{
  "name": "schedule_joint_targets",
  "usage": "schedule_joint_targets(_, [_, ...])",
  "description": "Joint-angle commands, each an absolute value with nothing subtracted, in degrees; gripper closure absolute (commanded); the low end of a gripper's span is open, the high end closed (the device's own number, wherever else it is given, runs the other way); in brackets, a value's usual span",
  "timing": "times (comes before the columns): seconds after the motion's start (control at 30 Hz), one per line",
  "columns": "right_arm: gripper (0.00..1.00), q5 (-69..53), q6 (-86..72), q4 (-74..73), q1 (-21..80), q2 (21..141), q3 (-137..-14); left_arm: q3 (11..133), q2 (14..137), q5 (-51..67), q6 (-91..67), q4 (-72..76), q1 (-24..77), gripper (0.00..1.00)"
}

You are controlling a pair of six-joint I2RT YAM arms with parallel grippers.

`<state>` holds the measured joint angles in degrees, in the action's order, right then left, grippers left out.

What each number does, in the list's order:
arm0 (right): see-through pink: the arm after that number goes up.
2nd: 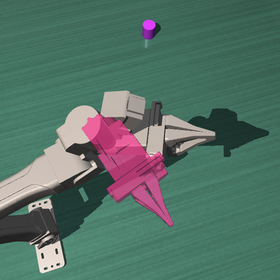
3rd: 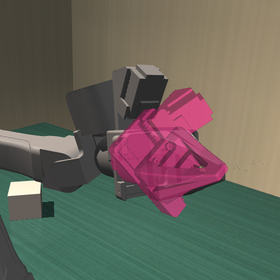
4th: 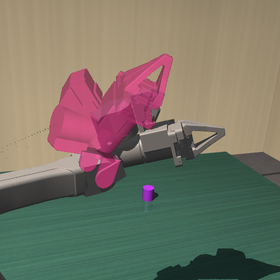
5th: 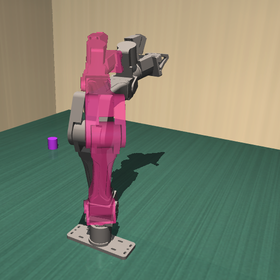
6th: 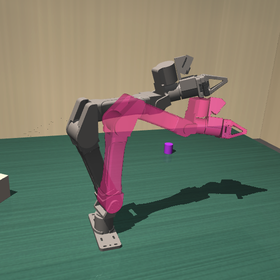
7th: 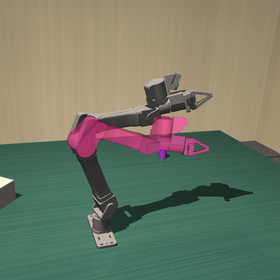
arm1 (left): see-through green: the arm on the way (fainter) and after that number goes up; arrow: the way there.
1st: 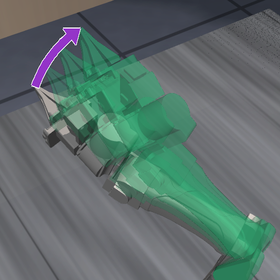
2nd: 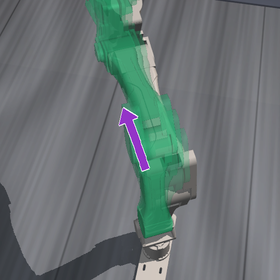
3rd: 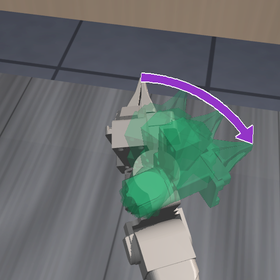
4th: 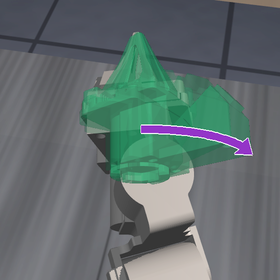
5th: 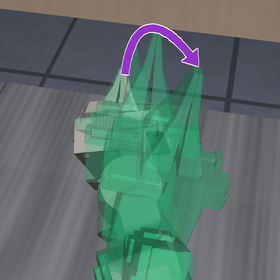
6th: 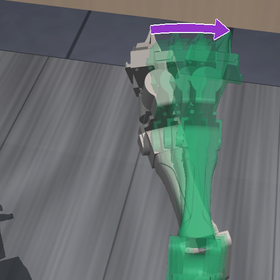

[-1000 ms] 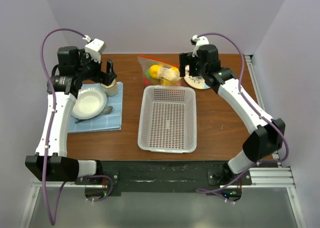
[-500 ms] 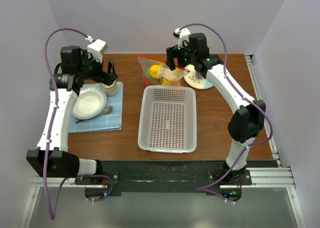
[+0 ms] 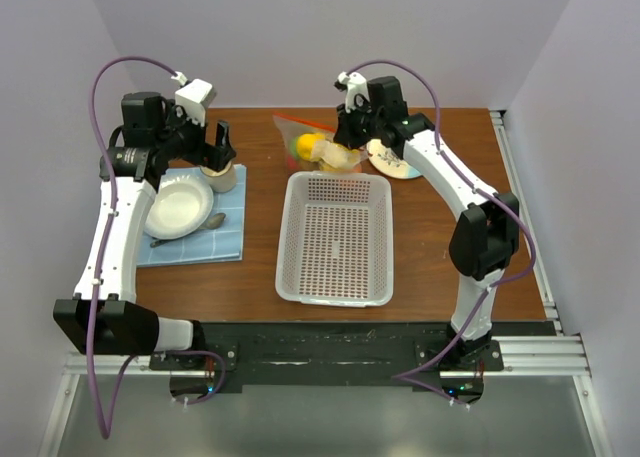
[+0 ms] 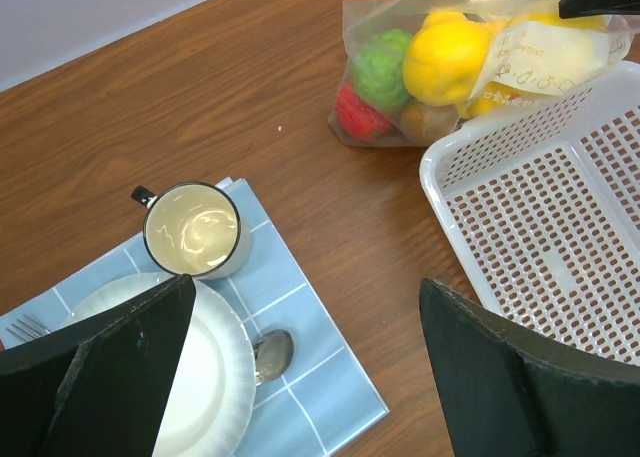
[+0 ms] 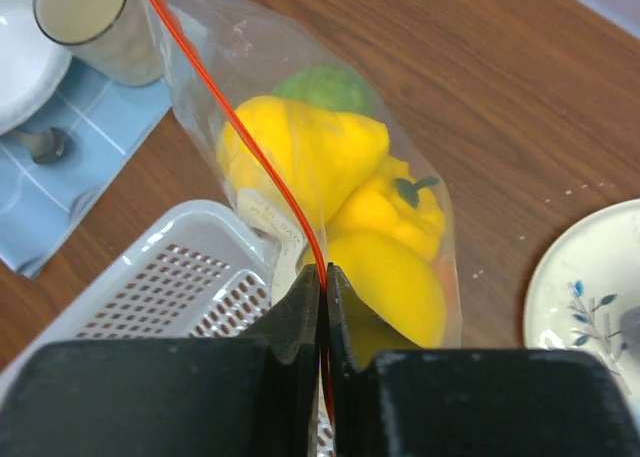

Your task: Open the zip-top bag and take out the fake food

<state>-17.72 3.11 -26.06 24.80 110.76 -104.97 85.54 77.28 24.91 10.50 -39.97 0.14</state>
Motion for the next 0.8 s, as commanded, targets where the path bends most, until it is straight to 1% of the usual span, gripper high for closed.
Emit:
schedule_joint_targets(0.0, [1.00,-19.69,0.97,-22.34,25.92,106.01,-105.56,86.92,76.99,24.97,9.93,-38.50,0.00,0.00])
schedule_joint_targets(0.07, [1.00,-18.90,0.44,-21.27,27.06,104.95,-106.61,86.92,76.82,24.44,9.50,-38.32,0.00,0.00])
schedule_joint_targets(0.17, [1.00,-15.74,0.44,-21.00,30.40,104.85,-111.95,86.75,76.29,23.65,8.62,-37.80,0.00,0.00])
schedule_joint_targets(0.3, [1.00,-12.22,1.23,-23.11,36.64,106.52,-123.36,86.49,74.62,19.53,6.86,-34.73,0.00,0.00])
schedule_joint_targets(0.37, [1.00,-10.99,1.32,-23.47,39.27,106.70,-126.20,86.57,73.22,17.50,5.55,-33.32,0.00,0.00])
schedule_joint_targets(0.4, [1.00,-10.81,1.49,-23.47,40.16,106.53,-127.86,87.01,72.86,16.88,5.10,-32.01,-1.57,0.00])
schedule_joint_targets(0.53, [1.00,-9.49,2.63,-23.20,43.85,103.54,-127.62,88.15,71.37,17.31,1.85,-29.80,-4.91,0.00])
schedule_joint_targets(0.63, [1.00,-10.72,3.25,-25.13,46.22,101.69,-126.65,88.51,70.84,22.22,-2.27,-28.22,-10.44,0.00])
schedule_joint_targets(0.67, [1.00,-11.59,3.77,-25.66,47.45,101.34,-126.22,88.77,71.10,24.59,-4.37,-27.95,-14.55,0.00])
schedule_joint_targets(0.73, [1.00,-11.78,4.57,-26.37,48.60,100.02,-123.58,89.99,71.54,33.45,-7.02,-27.16,-20.01,0.00])
schedule_joint_targets(0.77, [1.00,-12.21,5.01,-26.37,49.65,99.76,-122.70,90.44,72.33,37.40,-10.51,-26.72,-26.65,0.00])
